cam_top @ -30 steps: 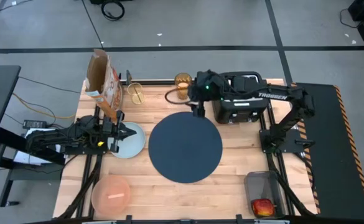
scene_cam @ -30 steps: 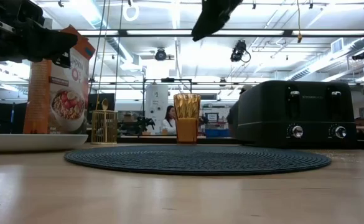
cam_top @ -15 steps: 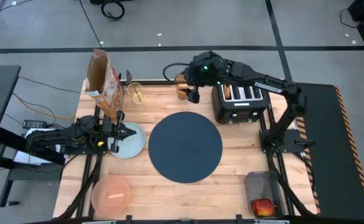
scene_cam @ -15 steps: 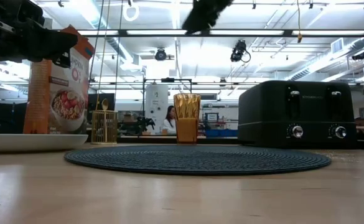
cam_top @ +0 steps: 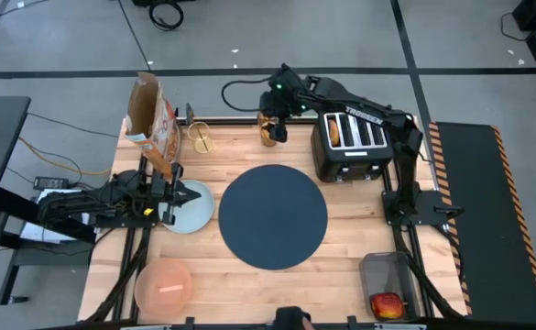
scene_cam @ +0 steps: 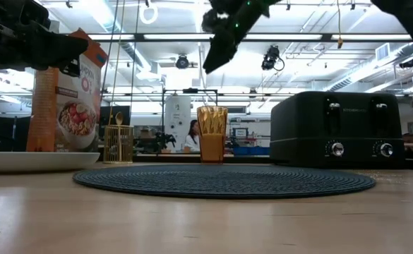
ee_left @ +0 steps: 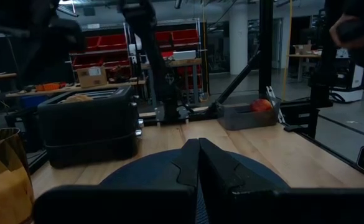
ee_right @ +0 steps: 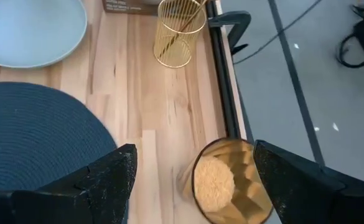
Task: Arrange a breakfast setting
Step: Put the brown cup of milk on the top right of the blue table placemat
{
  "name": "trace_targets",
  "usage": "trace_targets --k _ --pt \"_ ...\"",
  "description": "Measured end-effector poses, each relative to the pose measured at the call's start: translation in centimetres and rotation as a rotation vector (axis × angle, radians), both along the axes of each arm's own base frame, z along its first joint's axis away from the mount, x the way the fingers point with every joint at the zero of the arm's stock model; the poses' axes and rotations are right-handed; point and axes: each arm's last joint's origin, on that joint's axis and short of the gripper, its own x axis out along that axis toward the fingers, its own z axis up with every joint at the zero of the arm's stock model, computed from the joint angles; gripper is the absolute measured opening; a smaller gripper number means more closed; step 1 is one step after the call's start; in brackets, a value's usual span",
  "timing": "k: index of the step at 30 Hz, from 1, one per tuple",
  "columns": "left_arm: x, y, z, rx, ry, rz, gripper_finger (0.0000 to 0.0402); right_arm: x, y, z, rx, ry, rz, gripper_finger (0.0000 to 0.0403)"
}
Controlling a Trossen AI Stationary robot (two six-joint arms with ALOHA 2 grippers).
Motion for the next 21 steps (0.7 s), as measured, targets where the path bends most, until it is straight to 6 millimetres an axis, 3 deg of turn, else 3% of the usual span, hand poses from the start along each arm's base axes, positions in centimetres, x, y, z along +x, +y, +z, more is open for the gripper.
trace_targets --k 8,21 --pt "0.0 0.0 0.0 0.0 0.0 0.0 0.0018 0.6 -3.2 -3.4 0.093 0.03 0.025 0.0325" --pt "0.0 0.0 0.0 0.0 0.0 0.0 0.0018 1.3 -4.2 -5.4 0.065 0.082 0.055 0.0323"
